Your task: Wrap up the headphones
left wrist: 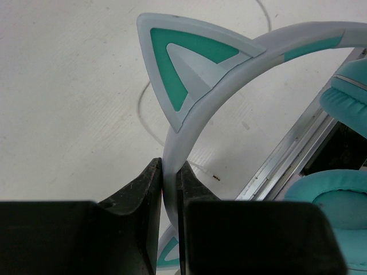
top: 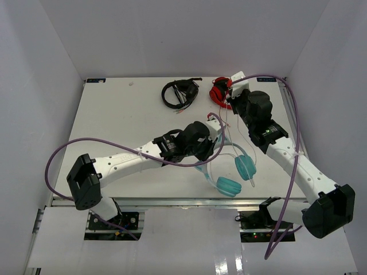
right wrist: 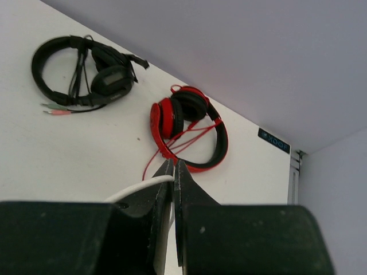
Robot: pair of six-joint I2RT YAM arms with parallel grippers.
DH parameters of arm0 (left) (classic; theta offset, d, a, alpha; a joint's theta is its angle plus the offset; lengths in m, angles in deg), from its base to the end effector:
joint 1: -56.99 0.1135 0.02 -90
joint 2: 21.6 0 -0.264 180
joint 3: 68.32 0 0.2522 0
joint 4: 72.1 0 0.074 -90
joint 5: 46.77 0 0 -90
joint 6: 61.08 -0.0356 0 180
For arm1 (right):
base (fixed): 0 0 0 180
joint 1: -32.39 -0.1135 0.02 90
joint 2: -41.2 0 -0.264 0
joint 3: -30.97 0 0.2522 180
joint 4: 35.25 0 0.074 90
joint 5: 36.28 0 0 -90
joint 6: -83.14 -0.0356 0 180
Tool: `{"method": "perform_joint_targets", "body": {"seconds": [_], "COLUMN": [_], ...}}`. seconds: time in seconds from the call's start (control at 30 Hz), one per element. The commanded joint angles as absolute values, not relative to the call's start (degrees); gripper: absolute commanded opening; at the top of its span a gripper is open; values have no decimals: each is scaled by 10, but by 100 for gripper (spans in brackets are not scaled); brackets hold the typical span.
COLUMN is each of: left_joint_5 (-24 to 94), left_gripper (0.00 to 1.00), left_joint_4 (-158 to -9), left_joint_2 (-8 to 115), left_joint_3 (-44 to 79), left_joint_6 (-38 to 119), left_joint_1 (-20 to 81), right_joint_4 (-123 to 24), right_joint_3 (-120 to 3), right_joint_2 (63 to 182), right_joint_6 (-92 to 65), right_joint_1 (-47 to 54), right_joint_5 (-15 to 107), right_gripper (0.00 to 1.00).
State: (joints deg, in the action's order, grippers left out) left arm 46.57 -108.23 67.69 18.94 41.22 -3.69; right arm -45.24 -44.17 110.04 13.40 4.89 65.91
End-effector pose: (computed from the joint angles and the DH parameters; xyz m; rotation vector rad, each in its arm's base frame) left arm 0.1756 -0.3084 0.3009 0.9167 2.1206 -0.6135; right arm 0.2553 0.1244 0.3804 -0.5094 1.5529 -0.0770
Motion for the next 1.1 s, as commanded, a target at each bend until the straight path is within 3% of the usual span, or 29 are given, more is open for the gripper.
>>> {"method": "perform_joint_targets", "body": {"seconds": [0.0, 0.33, 0.83, 1.07], "left_joint_5": [479, 530, 650, 657], "left_gripper": [0, 0, 0, 0], "left_joint_4": [-1014, -962, -897, -846], "left_joint_2": [615, 497, 422, 426], "left_joint_3": [206, 123, 85, 86], "left_joint_6": [447, 497, 586, 592], "left_joint_1": [-45, -45, -45, -45], "right_joint_4": [-378, -387, -414, -394], "right_joint_3": [-418, -393, -343, -320], "right_joint_2": [1095, 1078, 1028, 1022], "right_joint_6": [126, 56, -80, -123], "right_joint_1": [50, 102, 151, 168], "right_joint_5": [748, 700, 361, 269], "right_gripper": [8, 8, 8, 8]}}
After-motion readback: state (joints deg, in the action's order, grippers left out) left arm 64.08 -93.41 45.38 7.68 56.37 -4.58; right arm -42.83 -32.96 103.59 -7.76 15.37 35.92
